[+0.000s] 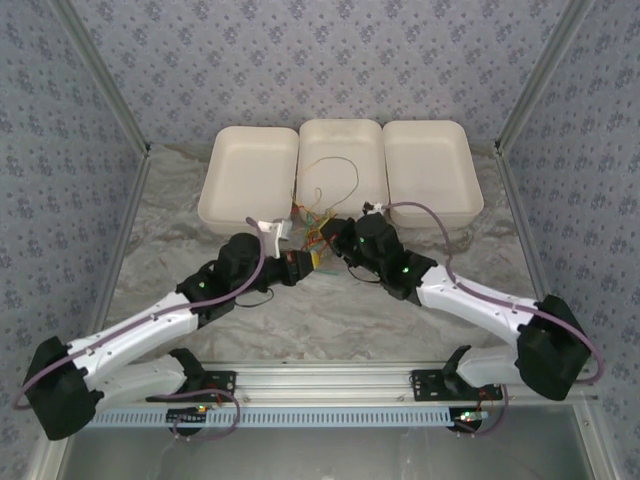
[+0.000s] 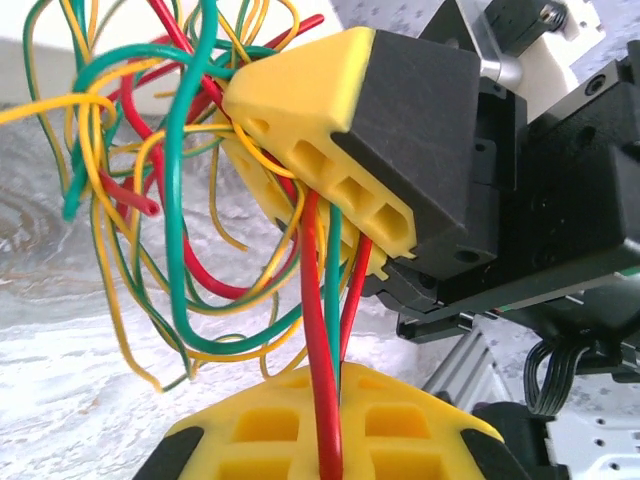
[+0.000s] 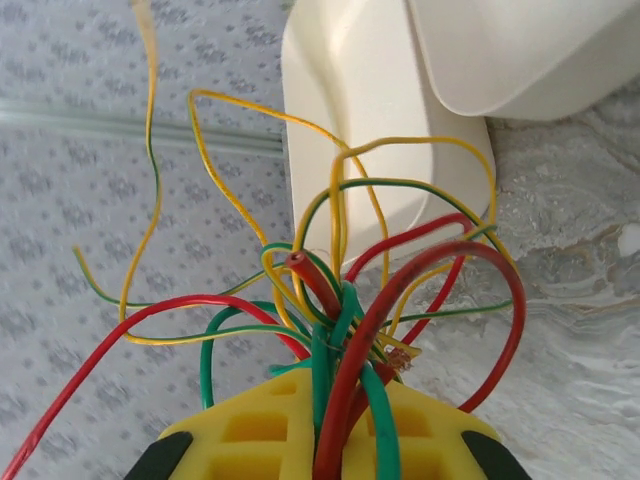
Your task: Untangle the cables
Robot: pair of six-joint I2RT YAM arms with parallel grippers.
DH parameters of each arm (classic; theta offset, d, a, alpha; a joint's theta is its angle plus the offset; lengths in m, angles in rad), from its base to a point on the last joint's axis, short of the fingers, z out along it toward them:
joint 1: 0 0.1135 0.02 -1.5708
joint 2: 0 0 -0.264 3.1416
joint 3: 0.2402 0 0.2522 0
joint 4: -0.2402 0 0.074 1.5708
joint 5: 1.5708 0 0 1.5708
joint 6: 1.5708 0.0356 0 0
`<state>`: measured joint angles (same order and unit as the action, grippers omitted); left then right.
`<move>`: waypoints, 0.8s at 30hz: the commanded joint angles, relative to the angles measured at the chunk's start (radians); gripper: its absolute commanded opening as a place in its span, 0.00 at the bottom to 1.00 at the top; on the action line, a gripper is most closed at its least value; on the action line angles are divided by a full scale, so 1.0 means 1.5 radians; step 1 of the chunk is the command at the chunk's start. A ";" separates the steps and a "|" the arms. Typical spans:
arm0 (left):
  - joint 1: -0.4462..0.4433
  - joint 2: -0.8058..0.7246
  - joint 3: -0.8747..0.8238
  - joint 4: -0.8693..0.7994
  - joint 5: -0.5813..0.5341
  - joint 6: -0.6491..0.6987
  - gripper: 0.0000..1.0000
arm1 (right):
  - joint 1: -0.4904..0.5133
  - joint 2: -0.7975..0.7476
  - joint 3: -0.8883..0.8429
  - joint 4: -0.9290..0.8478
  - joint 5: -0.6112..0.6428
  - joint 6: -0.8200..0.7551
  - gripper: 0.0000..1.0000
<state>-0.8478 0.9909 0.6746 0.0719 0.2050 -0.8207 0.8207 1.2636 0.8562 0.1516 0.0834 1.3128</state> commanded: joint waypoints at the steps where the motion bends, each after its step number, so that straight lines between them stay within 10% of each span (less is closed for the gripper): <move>1: -0.001 -0.063 -0.001 -0.113 -0.034 0.011 0.00 | -0.030 -0.047 0.057 -0.154 0.105 -0.190 0.00; 7: 0.040 -0.133 0.016 -0.211 -0.053 0.005 0.65 | -0.047 -0.054 0.084 -0.250 0.058 -0.416 0.00; 24: -0.016 0.031 0.069 -0.037 -0.023 -0.048 0.52 | -0.038 -0.043 0.082 -0.252 -0.028 -0.530 0.00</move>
<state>-0.8536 1.0077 0.7090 -0.0780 0.1902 -0.8852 0.7494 1.1995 0.9600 -0.2371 0.0612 0.5327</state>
